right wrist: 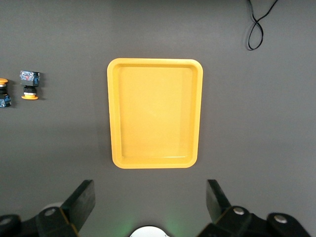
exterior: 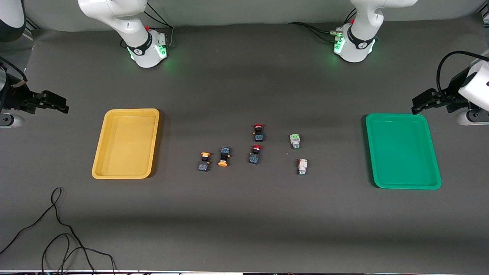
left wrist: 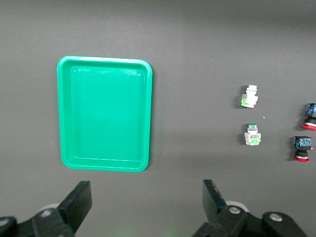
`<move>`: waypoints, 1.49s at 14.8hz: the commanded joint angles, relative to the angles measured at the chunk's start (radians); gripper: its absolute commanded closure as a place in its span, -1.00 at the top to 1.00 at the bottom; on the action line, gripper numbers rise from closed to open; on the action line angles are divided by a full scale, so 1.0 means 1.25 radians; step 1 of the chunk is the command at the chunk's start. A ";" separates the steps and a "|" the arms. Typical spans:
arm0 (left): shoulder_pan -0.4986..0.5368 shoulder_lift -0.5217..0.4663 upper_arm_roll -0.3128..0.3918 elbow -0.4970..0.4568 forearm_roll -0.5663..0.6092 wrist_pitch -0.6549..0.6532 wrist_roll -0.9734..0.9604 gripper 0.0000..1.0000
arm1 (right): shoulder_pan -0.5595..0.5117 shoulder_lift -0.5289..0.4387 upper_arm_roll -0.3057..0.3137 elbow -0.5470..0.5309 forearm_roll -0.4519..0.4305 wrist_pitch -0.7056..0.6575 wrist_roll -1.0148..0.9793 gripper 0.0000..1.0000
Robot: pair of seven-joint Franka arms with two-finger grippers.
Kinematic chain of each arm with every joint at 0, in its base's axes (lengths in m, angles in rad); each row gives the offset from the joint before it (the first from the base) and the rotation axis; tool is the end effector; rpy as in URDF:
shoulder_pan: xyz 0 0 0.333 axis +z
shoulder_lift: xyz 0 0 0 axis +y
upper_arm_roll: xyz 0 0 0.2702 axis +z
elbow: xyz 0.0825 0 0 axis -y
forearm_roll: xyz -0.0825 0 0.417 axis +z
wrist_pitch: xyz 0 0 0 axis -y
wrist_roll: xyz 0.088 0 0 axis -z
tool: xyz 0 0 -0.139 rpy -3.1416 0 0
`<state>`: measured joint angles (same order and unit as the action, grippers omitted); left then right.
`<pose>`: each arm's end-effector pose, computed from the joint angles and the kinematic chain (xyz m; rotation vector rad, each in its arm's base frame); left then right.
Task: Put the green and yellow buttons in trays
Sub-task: 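Reach the left gripper toward the white green-cap buttons while the right gripper starts moving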
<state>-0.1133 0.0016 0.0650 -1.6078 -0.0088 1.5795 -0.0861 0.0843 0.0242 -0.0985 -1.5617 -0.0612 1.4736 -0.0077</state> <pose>0.5859 -0.0296 0.5279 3.1340 0.0596 -0.0477 0.5789 -0.0167 0.5297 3.0744 -0.0140 -0.1737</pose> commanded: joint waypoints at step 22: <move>-0.105 0.002 -0.051 -0.122 -0.020 0.086 -0.153 0.99 | -0.002 0.011 0.000 0.025 0.000 -0.013 -0.012 0.99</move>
<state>-0.1752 0.0215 0.0160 -1.7084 -0.0305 1.6503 -0.1619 0.0840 0.0287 -0.1000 -1.5554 -0.0611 1.4730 -0.0077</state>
